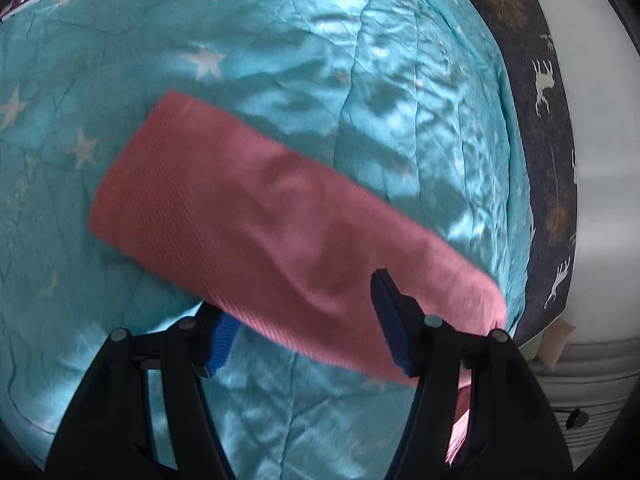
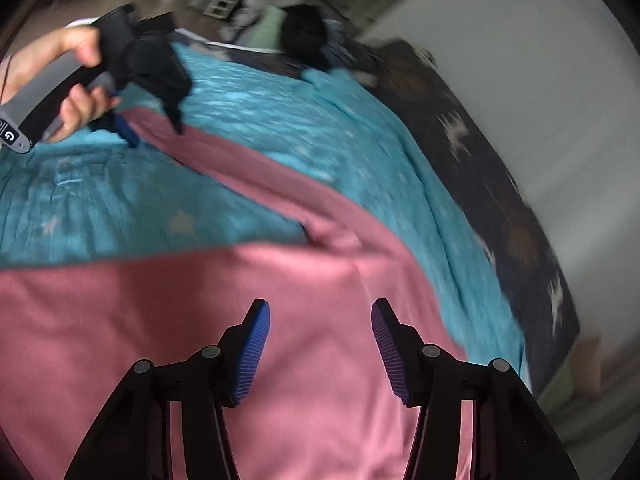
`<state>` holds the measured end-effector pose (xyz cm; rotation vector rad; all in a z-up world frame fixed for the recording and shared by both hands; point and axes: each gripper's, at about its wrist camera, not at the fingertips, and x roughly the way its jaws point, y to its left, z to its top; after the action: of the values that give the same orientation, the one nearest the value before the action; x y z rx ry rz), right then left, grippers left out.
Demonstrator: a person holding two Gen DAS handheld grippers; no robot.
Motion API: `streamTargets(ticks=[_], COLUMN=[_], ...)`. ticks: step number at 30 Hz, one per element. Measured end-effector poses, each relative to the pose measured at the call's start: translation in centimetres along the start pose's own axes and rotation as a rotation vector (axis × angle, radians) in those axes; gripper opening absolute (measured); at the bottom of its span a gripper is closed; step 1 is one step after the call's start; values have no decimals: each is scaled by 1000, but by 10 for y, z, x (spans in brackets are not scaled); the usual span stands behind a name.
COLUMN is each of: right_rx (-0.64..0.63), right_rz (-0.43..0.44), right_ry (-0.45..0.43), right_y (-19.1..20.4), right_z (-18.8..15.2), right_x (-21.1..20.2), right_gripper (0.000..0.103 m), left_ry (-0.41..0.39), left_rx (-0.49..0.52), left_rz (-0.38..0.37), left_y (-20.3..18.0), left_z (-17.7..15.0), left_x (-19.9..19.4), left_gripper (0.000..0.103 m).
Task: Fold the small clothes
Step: 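Move the left gripper to the pink sleeve cuff and grasp it, then fold the held sleeve across the shirt body and open the left gripper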
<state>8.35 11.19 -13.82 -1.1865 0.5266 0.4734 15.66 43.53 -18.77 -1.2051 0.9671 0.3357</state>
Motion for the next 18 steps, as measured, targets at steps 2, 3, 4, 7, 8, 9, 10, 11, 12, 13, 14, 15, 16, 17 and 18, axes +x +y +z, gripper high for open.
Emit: streamTargets(ticks=[2,3,4,7,8,9,10,11,12,13,14,15,16,17,18], right_rx=[-100,-141,-171,-224,-224,-221,-219,-219,-219,-222,-221,-207,-179,-140,-88], right_rz=[-18,-20,-11,15,24,27,28,28,28,26,25,25,23,26,35], right_ry=[-32,-43,-45,-32,-27,-22,-19,-13,-4,5,19,35,43,47,50], right_y=[18,28,36,51,54,56,58,61,64,68,71,73,72,68,60], right_z=[20,28,36,55,60,67,73,78,82,87,91,92,93,94,96], right_x=[21,31,43,75,82,89,95,99,104,109,114,116,117,116,114], right_gripper=[52,52,52,37,34,33,32,31,27,17,10,5,3,2,2], left_ry=[-6,-6,-4,1,0,-2,-7,-13,-19,-27,-38,-60,-80,-101,-117], left_rx=[14,22,32,33,31,29,29,28,29,34,46,70,95,122,144], left_rz=[17,24,36,43,43,42,43,39,30,26,26,38,51,58,59], left_y=[-4,-4,-6,-2,-1,1,3,5,6,5,2,-5,-15,-25,-35], left_z=[4,5,6,11,13,15,18,20,21,21,21,22,22,22,23], left_x=[0,0,1,2,2,1,0,-1,-3,-6,-9,-14,-18,-24,-28], left_gripper=[62,58,56,41,37,26,15,11,9,5,5,5,4,4,4])
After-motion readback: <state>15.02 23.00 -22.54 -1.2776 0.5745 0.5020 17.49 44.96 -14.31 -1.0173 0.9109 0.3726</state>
